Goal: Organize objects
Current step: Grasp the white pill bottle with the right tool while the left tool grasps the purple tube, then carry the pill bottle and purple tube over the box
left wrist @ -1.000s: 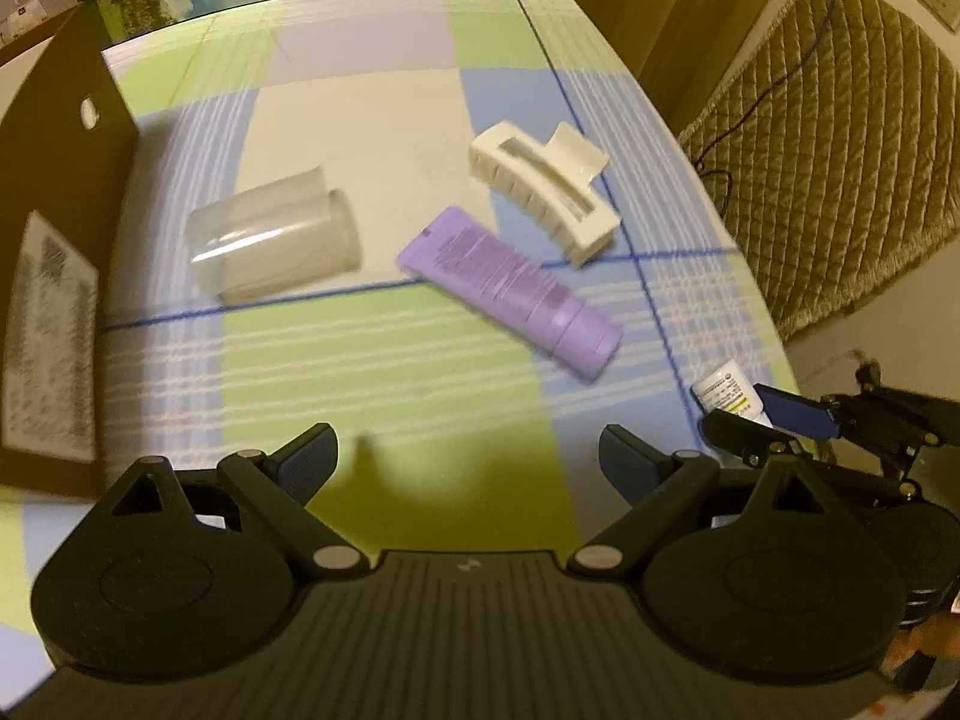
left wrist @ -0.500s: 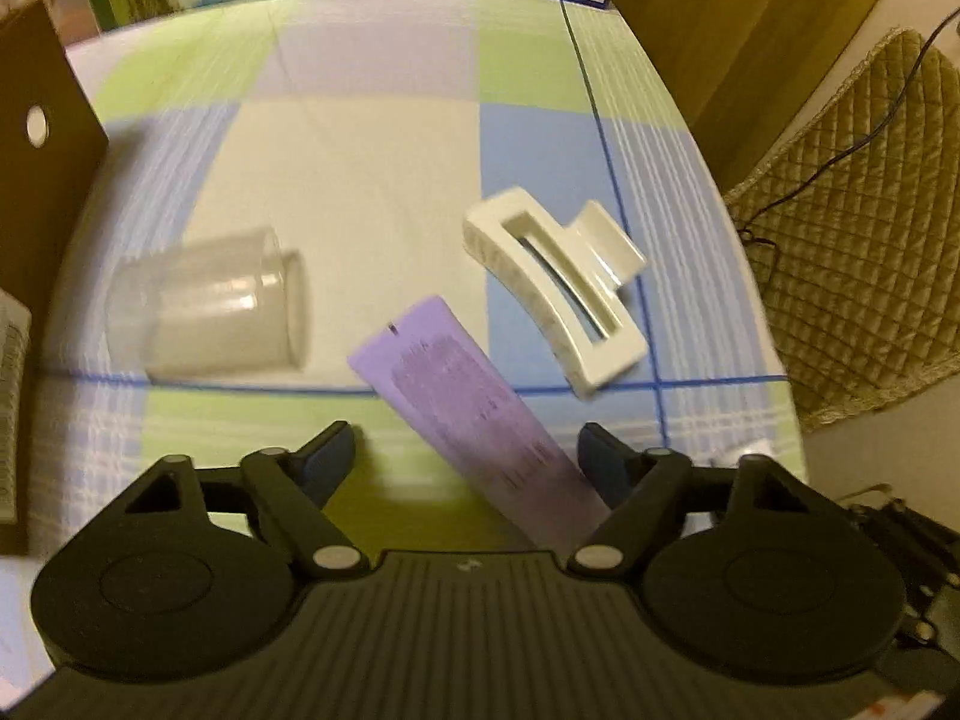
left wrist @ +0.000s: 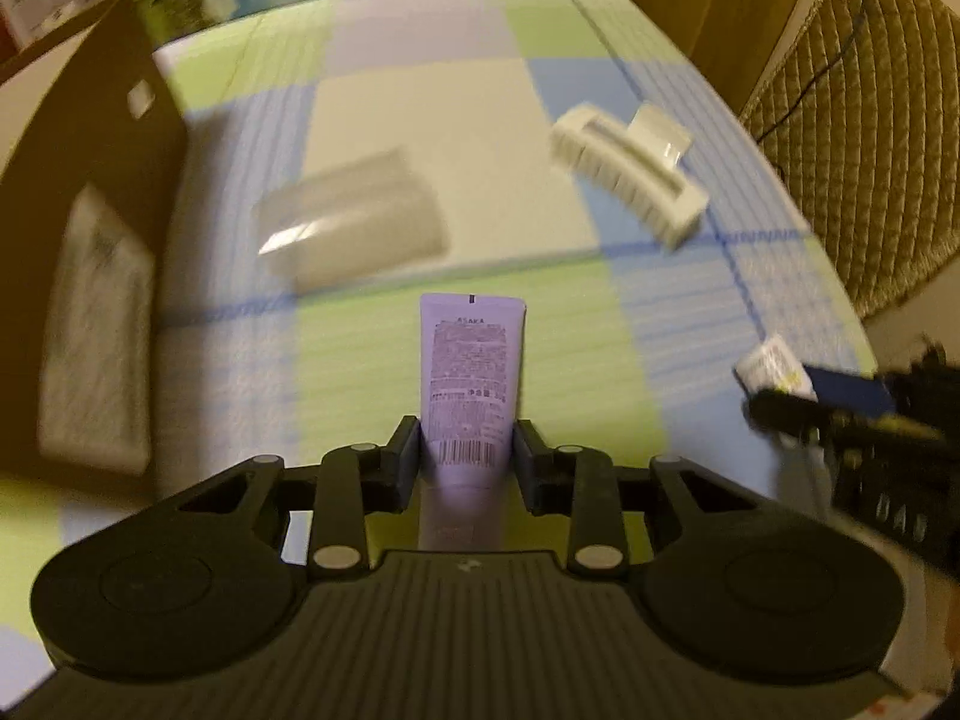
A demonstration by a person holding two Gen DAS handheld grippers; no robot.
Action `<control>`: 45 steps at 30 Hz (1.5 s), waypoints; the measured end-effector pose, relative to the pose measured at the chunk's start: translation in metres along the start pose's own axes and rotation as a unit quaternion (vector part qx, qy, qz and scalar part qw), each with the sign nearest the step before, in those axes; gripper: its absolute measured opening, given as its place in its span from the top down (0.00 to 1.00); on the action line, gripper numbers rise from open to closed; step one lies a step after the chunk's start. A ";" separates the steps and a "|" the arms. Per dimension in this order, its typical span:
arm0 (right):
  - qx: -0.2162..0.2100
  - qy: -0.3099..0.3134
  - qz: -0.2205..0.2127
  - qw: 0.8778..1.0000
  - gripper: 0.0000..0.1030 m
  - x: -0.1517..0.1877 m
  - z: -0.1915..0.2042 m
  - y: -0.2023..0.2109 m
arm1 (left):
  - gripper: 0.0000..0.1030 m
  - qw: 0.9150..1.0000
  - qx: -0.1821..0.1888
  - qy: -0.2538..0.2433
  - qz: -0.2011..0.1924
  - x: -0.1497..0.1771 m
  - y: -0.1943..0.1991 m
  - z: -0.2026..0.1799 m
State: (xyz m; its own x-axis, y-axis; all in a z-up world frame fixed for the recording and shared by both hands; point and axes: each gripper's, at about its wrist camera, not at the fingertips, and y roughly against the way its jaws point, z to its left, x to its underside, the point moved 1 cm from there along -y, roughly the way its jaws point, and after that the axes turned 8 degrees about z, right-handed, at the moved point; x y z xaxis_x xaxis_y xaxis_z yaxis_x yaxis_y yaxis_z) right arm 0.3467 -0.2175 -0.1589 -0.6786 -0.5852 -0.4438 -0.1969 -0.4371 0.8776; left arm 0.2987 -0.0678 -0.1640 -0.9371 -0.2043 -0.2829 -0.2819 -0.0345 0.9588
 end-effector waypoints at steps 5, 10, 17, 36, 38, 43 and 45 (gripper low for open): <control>-0.032 0.038 0.018 0.999 0.76 0.015 0.029 0.000 | 0.73 1.000 0.001 0.017 0.014 0.048 0.018 0.028; -0.047 0.057 0.030 0.997 0.76 0.023 0.044 0.000 | 0.73 0.998 0.003 0.055 0.029 0.078 0.031 0.049; -0.033 0.063 0.027 0.997 0.76 0.025 0.051 -0.003 | 0.70 0.998 -0.005 0.054 0.027 0.077 0.030 0.045; -0.037 0.059 0.004 0.998 0.76 0.035 0.087 0.024 | 0.73 0.997 0.009 0.079 0.000 0.115 0.053 0.065; -0.042 0.060 -0.001 0.997 0.76 0.033 0.094 0.028 | 0.73 0.997 0.010 0.083 -0.004 0.120 0.059 0.070; -0.053 0.070 -0.016 0.996 0.76 0.027 0.115 0.039 | 0.73 0.995 0.012 0.096 -0.020 0.131 0.076 0.086; -0.059 0.075 -0.021 0.995 0.76 0.024 0.124 0.043 | 0.73 0.994 0.012 0.101 -0.026 0.136 0.084 0.094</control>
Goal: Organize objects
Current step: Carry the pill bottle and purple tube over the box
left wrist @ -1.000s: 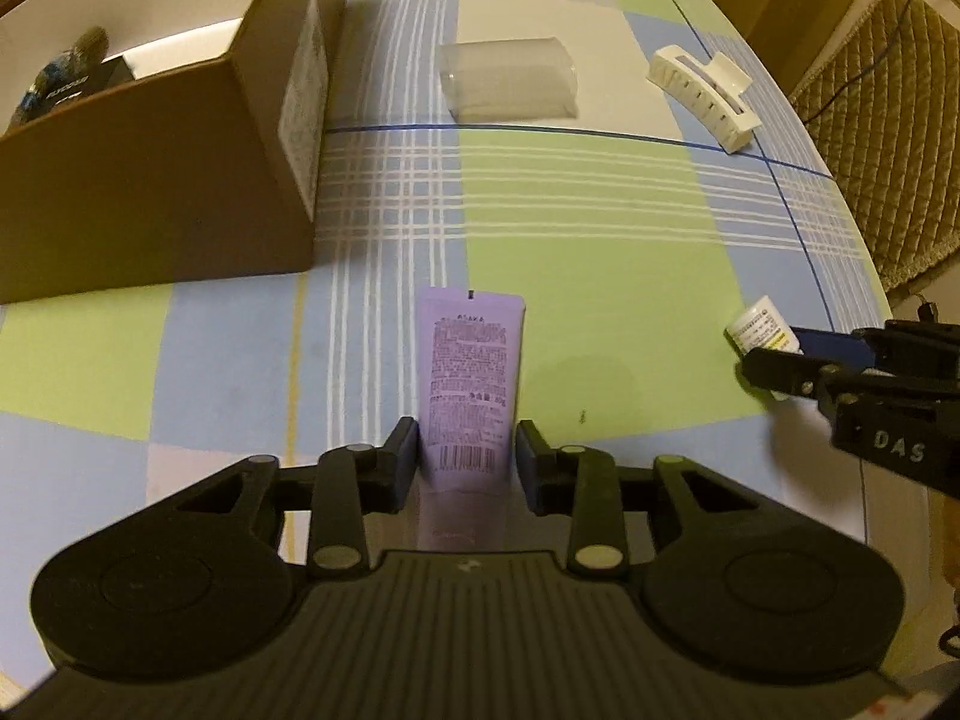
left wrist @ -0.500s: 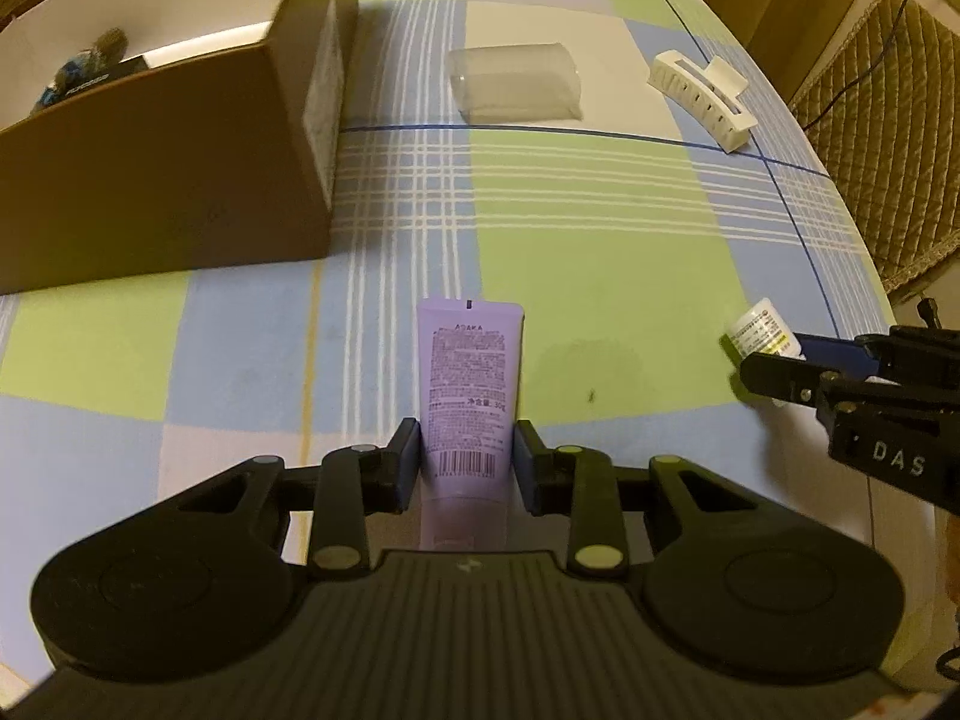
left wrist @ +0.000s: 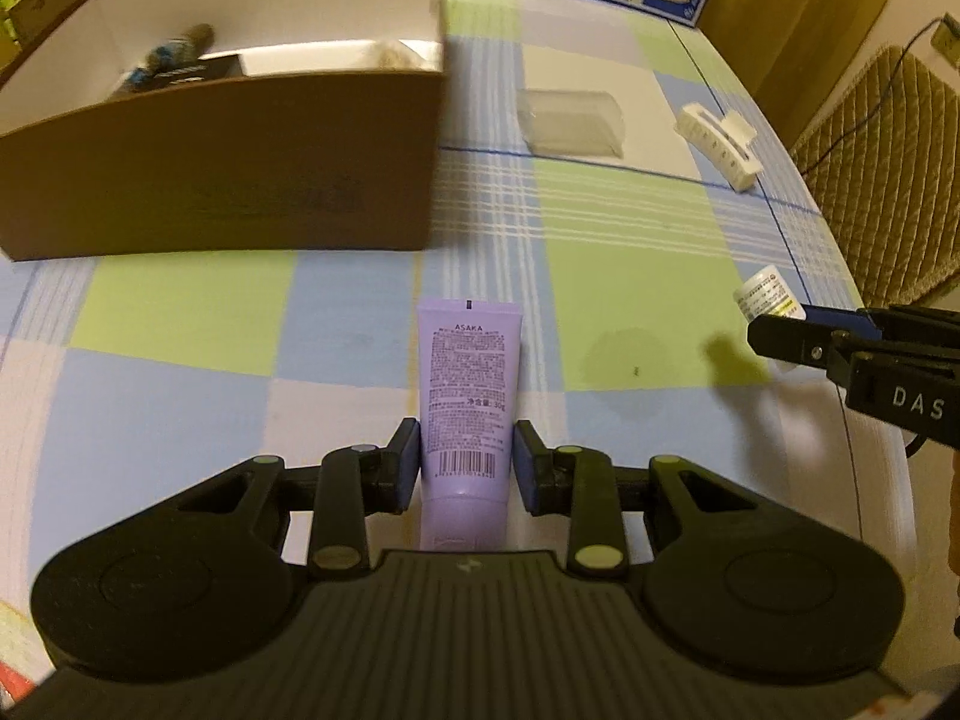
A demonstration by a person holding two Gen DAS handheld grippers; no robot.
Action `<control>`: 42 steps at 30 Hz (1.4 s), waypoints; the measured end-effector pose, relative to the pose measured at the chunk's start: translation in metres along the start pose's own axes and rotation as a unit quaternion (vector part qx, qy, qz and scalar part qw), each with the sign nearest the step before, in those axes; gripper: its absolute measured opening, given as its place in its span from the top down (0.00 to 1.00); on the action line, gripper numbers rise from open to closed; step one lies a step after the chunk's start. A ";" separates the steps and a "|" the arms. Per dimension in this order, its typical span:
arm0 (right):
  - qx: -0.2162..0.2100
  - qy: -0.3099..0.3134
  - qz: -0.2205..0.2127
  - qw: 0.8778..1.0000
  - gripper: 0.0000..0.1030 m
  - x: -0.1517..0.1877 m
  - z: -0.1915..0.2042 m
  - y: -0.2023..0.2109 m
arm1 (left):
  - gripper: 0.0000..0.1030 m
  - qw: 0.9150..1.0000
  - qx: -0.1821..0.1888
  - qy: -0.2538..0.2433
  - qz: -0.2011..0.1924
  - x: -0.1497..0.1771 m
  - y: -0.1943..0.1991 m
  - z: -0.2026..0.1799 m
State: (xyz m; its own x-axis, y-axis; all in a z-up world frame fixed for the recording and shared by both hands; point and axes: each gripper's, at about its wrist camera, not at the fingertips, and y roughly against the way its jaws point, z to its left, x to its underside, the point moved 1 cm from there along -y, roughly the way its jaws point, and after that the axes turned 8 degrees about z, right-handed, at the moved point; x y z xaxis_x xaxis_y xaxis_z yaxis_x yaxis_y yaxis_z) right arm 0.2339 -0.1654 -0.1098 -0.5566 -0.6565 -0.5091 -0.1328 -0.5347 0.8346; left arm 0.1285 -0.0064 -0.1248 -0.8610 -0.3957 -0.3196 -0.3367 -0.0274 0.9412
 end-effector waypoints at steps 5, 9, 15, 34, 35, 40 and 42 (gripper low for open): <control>-0.020 0.012 -0.010 1.000 0.76 -0.010 0.025 0.004 | 0.73 1.000 -0.001 0.018 -0.015 0.005 0.018 0.024; -0.038 0.023 -0.017 0.999 0.76 -0.018 0.048 0.006 | 0.73 0.999 -0.005 0.034 -0.028 0.010 0.033 0.045; -0.063 0.033 -0.025 0.997 0.76 -0.030 0.079 0.005 | 0.73 0.997 -0.010 0.055 -0.052 0.014 0.062 0.078; -0.079 0.033 -0.061 0.994 0.76 -0.099 0.140 -0.018 | 0.73 0.985 -0.014 0.081 -0.151 -0.037 0.136 0.168; -0.077 0.033 -0.063 0.995 0.76 -0.104 0.141 -0.020 | 0.73 0.984 -0.016 0.081 -0.157 -0.044 0.137 0.173; -0.070 0.028 -0.068 0.995 0.76 -0.128 0.146 -0.031 | 0.73 0.983 -0.019 0.080 -0.165 -0.073 0.136 0.191; -0.067 0.023 -0.069 0.995 0.76 -0.138 0.148 -0.037 | 0.73 0.983 -0.017 0.074 -0.168 -0.087 0.134 0.195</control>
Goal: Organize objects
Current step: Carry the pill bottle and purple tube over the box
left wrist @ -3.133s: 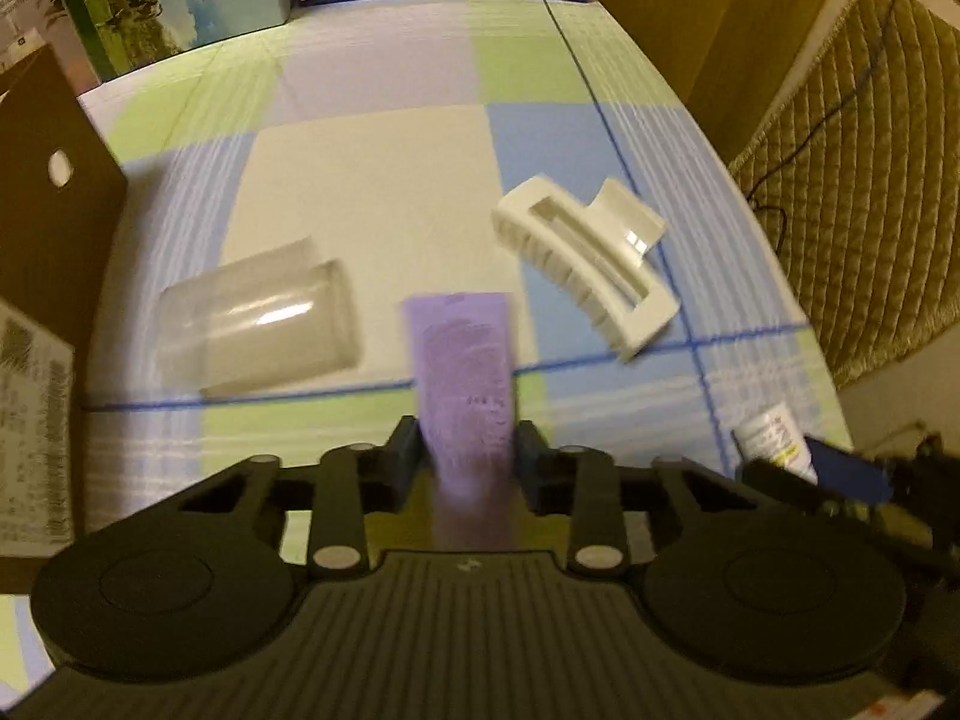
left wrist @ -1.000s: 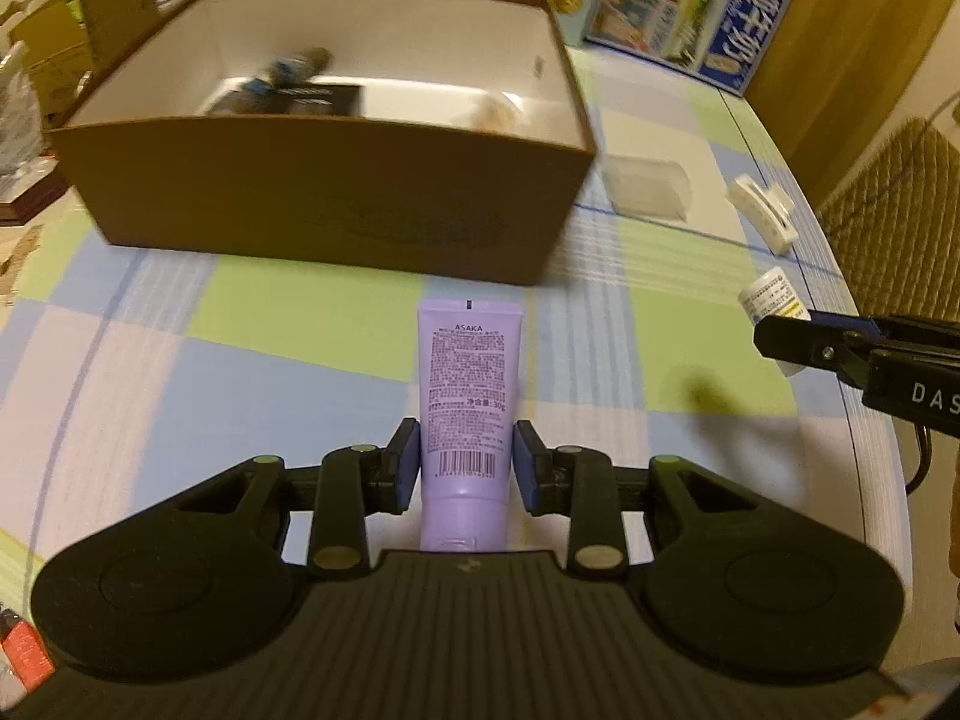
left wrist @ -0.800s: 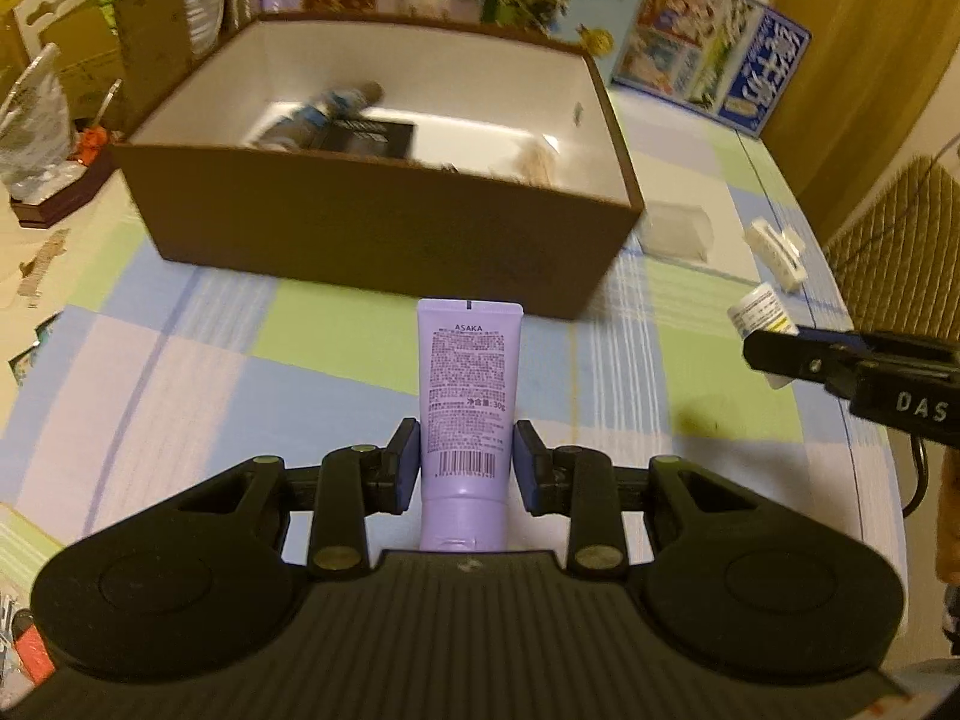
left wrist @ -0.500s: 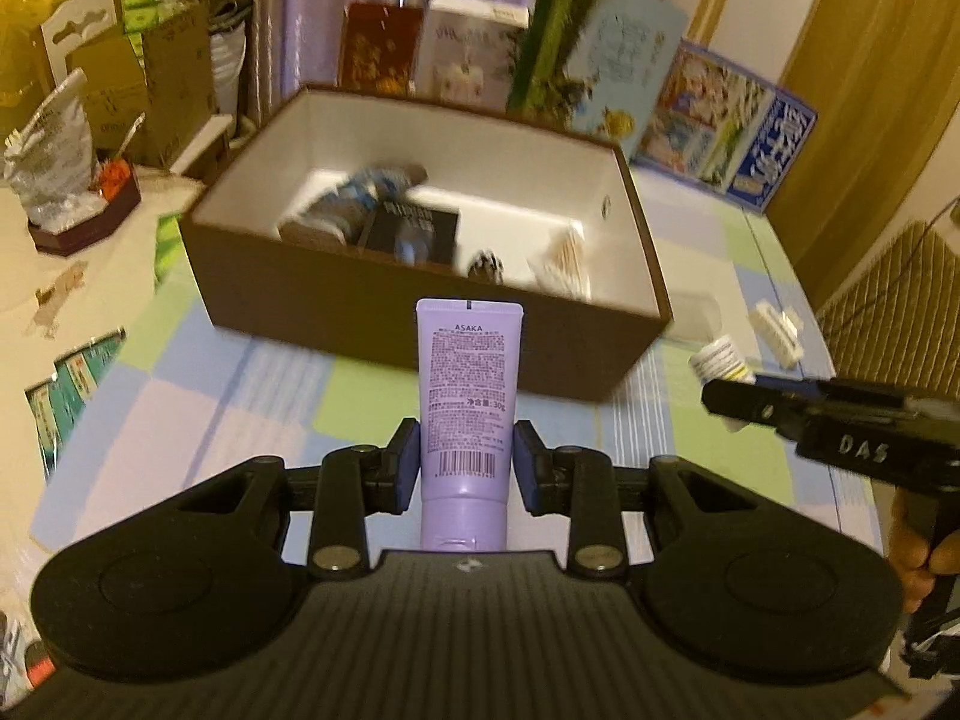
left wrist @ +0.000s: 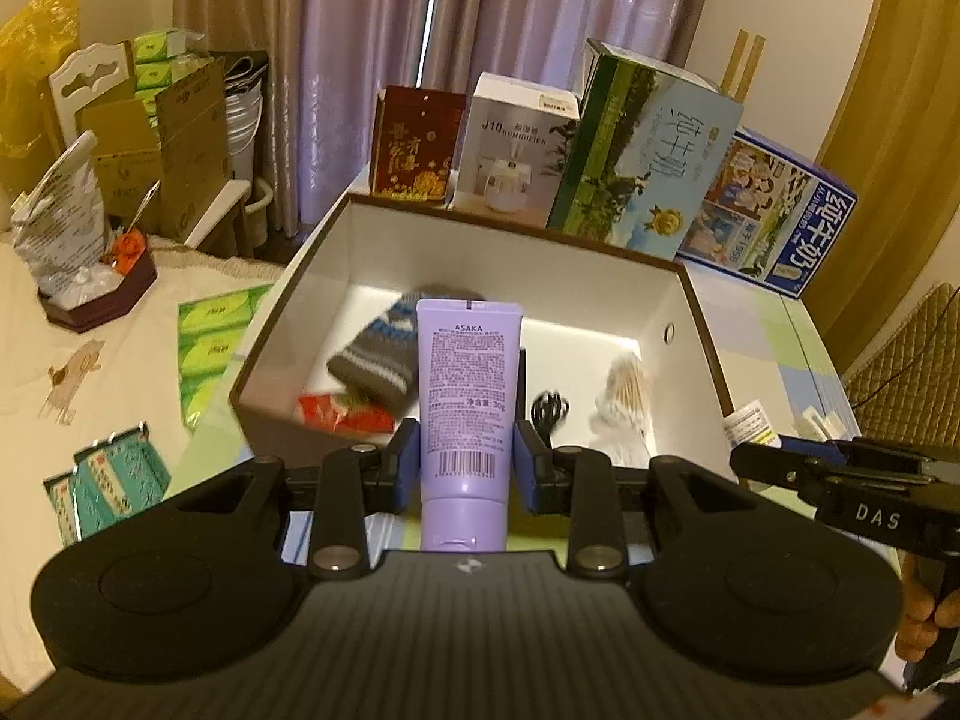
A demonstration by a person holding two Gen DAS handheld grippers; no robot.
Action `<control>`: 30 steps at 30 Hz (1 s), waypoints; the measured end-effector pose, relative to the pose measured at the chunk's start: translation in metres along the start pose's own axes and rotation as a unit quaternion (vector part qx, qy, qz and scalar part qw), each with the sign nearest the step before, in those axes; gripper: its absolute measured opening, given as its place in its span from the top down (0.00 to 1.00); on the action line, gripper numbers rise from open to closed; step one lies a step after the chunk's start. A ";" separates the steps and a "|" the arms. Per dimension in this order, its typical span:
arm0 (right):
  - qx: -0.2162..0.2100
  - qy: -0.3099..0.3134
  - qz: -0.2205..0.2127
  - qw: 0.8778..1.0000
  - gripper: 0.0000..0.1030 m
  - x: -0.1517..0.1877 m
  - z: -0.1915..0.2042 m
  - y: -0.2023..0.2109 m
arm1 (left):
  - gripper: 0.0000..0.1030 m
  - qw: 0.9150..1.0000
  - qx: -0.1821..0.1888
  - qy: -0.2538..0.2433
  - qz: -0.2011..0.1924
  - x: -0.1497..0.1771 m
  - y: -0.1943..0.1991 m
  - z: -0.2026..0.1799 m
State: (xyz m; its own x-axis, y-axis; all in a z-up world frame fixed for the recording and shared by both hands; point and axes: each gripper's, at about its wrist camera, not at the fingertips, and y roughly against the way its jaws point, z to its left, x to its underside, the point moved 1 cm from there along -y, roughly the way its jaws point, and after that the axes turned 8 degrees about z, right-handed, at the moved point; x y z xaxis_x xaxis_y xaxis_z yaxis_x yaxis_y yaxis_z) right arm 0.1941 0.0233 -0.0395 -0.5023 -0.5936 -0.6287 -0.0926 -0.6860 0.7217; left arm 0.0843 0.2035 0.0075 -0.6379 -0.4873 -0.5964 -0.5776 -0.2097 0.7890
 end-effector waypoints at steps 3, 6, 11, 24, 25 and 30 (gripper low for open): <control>0.006 -0.005 -0.001 1.000 0.76 -0.013 -0.001 -0.012 | 0.73 1.000 0.009 -0.010 0.000 -0.016 -0.011 -0.002; 0.012 -0.010 -0.001 1.000 0.76 -0.027 -0.004 -0.025 | 0.73 1.000 0.021 -0.019 0.005 -0.031 -0.027 -0.007; 0.022 -0.017 0.006 1.000 0.76 -0.046 -0.010 -0.047 | 0.73 0.998 0.033 -0.041 0.021 -0.054 -0.059 -0.016; 0.055 -0.047 0.046 0.996 0.76 -0.076 -0.033 -0.111 | 0.73 0.995 0.021 -0.064 0.075 -0.097 -0.145 -0.014; 0.058 -0.047 0.050 0.996 0.76 -0.077 -0.034 -0.115 | 0.73 0.995 0.021 -0.063 0.080 -0.099 -0.150 -0.014; 0.071 -0.048 0.062 0.994 0.76 -0.081 -0.040 -0.131 | 0.73 0.993 0.020 -0.061 0.097 -0.105 -0.171 -0.012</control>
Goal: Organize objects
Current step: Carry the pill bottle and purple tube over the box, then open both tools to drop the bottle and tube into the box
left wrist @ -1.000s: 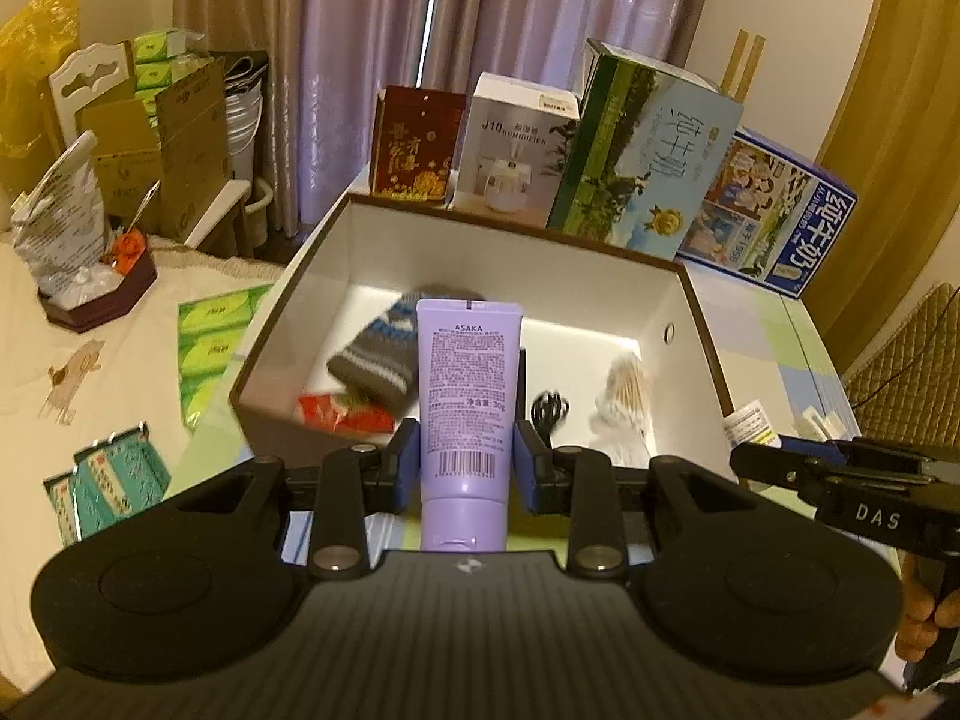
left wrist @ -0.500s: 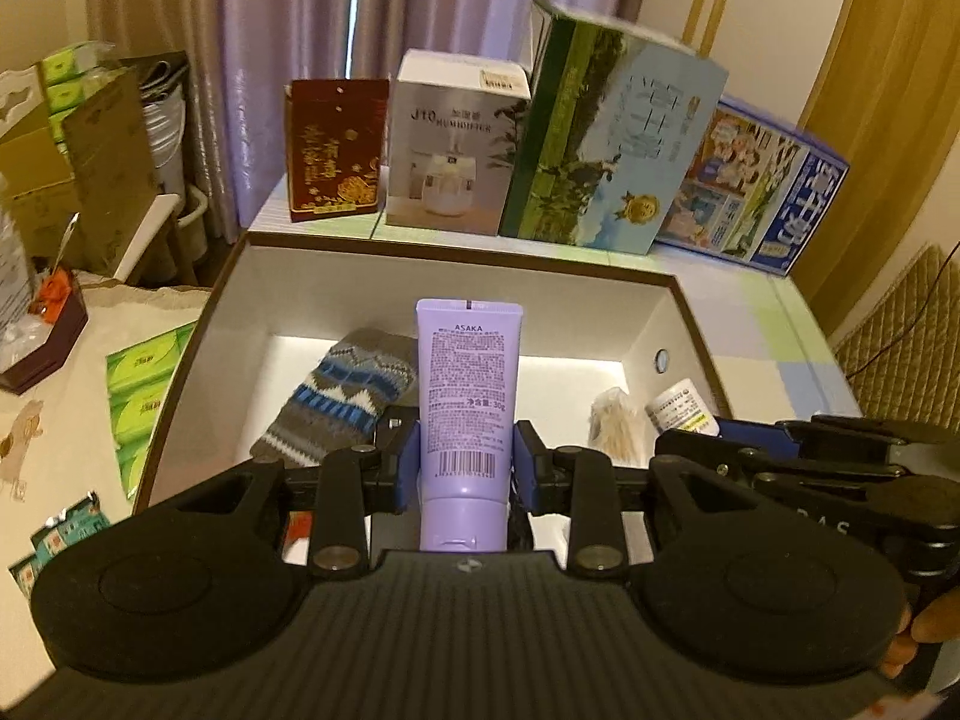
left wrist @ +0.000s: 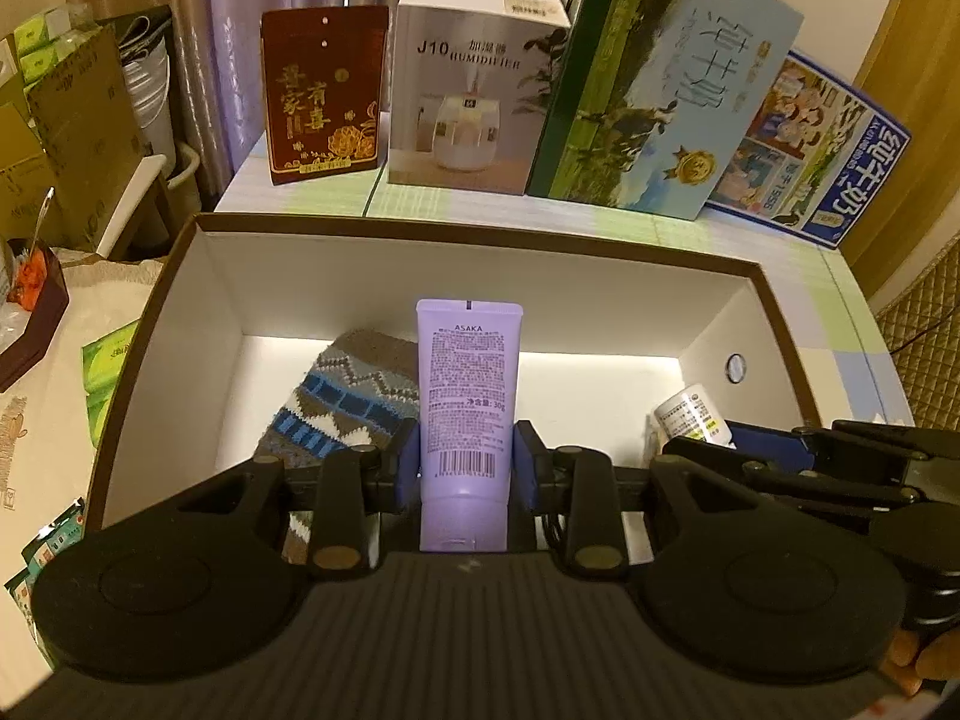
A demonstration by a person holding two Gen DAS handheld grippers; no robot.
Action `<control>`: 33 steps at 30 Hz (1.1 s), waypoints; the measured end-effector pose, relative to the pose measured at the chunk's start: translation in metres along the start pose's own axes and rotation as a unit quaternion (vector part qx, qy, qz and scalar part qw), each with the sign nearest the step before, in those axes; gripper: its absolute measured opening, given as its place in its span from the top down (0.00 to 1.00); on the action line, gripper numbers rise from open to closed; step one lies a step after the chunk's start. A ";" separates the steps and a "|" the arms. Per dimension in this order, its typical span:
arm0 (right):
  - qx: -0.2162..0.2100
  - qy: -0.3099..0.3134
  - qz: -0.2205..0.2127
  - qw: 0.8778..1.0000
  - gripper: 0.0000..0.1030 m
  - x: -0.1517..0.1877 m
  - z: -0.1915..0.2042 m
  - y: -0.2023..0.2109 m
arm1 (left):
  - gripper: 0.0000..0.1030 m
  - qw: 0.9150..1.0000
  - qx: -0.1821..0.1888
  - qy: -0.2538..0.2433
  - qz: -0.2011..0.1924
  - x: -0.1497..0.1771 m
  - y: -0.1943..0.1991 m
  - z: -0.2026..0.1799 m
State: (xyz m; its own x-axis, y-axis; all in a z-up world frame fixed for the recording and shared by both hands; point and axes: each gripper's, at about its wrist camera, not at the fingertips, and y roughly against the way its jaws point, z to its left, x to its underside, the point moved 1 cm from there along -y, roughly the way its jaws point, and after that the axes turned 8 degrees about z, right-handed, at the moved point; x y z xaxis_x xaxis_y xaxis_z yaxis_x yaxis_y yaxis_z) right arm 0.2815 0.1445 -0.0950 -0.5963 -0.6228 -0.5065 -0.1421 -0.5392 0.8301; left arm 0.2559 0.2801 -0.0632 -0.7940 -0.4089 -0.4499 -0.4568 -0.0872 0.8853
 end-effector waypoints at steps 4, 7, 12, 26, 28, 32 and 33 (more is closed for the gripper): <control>0.005 -0.006 0.005 1.000 0.76 -0.004 -0.002 -0.010 | 0.73 1.000 -0.001 0.001 0.003 -0.004 -0.006 0.003; 0.011 -0.010 -0.002 1.000 0.76 -0.006 -0.002 -0.016 | 0.73 1.000 0.000 0.003 0.005 -0.006 -0.009 0.006; 0.008 -0.019 -0.012 1.000 0.53 -0.009 -0.004 -0.018 | 0.73 1.000 -0.003 0.008 0.005 -0.008 -0.010 0.013; -0.008 0.005 -0.019 1.000 0.40 -0.002 0.002 -0.005 | 0.53 0.998 -0.062 0.005 -0.014 -0.014 -0.005 0.041; -0.009 0.013 -0.022 1.000 0.36 0.000 0.005 0.000 | 0.51 0.998 -0.066 0.004 -0.015 -0.013 -0.003 0.043; -0.006 0.027 -0.024 0.999 0.24 0.006 0.009 0.009 | 0.38 0.998 -0.064 0.011 -0.009 -0.008 0.002 0.046; -0.006 0.028 -0.024 0.999 0.22 0.008 0.010 0.011 | 0.36 0.998 -0.062 0.010 -0.007 -0.006 0.004 0.046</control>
State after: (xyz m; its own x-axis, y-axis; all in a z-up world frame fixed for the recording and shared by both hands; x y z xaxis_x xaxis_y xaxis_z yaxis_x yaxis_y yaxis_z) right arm 0.2678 0.1396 -0.0878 -0.5437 -0.6272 -0.5577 -0.1600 -0.5748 0.8025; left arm 0.2404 0.3242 -0.0625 -0.7787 -0.4248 -0.4618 -0.4143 -0.2047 0.8868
